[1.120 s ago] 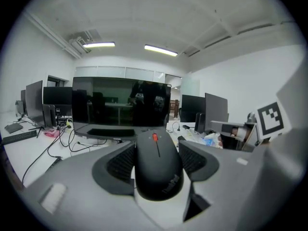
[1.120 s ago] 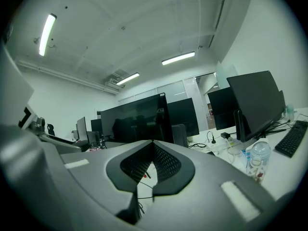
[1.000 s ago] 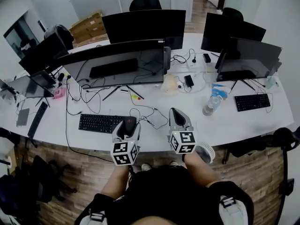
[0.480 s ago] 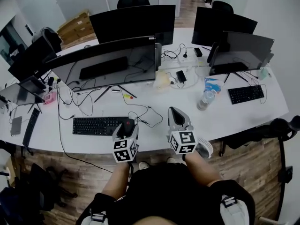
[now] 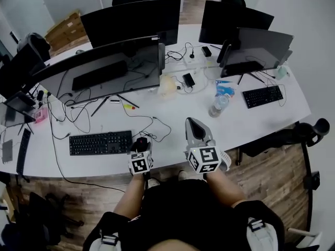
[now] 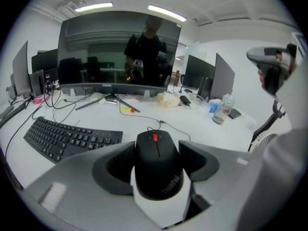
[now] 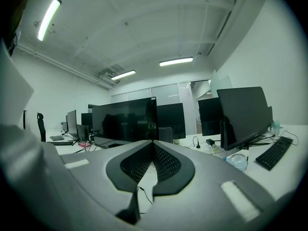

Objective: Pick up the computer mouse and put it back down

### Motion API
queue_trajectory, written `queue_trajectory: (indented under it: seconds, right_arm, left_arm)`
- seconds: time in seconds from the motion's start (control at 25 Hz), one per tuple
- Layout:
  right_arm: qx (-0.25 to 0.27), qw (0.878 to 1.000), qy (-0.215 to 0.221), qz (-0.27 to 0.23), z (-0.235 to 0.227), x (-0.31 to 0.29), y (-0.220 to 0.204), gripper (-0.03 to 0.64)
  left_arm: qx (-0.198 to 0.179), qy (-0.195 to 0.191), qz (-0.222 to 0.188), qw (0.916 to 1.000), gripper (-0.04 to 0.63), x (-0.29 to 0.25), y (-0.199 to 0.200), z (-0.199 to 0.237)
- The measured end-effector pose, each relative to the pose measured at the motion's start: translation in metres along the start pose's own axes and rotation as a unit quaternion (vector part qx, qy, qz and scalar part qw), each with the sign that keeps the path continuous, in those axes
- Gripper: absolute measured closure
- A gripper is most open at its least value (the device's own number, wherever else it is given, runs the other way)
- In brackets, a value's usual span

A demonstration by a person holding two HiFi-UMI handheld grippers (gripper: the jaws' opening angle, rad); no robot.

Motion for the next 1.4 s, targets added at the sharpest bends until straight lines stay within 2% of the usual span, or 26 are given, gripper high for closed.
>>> queue_trajectory:
  seconds: [0.16,0.28,0.4,0.52,0.64,0.72,0.84,0.96,1.08,1.2,1.4]
  right_arm:
    - [0.003,1.000,-0.014,-0.001,-0.005,0.005,0.001,0.618]
    - [0.003,1.000,-0.023,0.000,-0.009,0.008,0.001,0.618]
    - [0.001,1.000,-0.030,0.000,-0.012,0.010,0.001,0.618]
    - [0.000,0.999,-0.034,0.000,-0.013,0.011,0.001,0.618]
    - [-0.001,0.999,-0.032,-0.004,-0.013,0.010,0.002,0.618]
    - [-0.003,1.000,-0.028,-0.008,-0.011,0.008,0.003,0.618]
    - [-0.006,1.000,-0.016,-0.013,-0.007,0.003,0.004,0.618]
    - [-0.011,1.000,-0.001,-0.017,-0.001,-0.003,0.003,0.618]
    - [-0.014,0.999,0.019,-0.022,0.007,-0.013,0.004,0.618]
    - [-0.014,0.999,0.040,-0.024,0.016,-0.024,0.004,0.618]
    - [-0.017,0.997,0.067,-0.027,0.028,-0.037,0.006,0.618]
  left_arm:
    - [-0.021,-0.004,0.042,0.9989,0.264,-0.027,-0.023,0.002]
    - [-0.039,0.010,0.062,0.9973,0.264,-0.043,-0.039,0.005]
    - [-0.049,0.028,0.085,0.9948,0.264,-0.039,-0.039,0.004]
    - [-0.067,0.016,0.090,0.9936,0.264,-0.045,-0.041,0.000]
    - [-0.081,0.019,0.080,0.9933,0.264,-0.043,-0.038,0.000]
    - [-0.082,0.025,0.060,0.9945,0.264,-0.034,-0.027,0.002]
    - [-0.069,0.035,-0.004,0.9970,0.282,-0.009,0.002,0.006]
    - [-0.045,0.058,-0.066,0.9951,0.448,0.025,0.034,0.011]
    - [-0.039,0.074,-0.118,0.9895,0.526,0.057,0.065,0.017]
    - [-0.037,0.084,-0.165,0.9821,0.540,0.088,0.084,0.021]
    - [-0.027,0.090,-0.214,0.9723,0.540,0.129,0.097,0.023]
Point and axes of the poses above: the fingertips, and each gripper's own axes: x backward along the fingers, z to its left, y out of its top, the point moved 9 cm from there along x, backward along the fingers, and after that the axes turned 5 degrees about y, right-handed, at the moved point
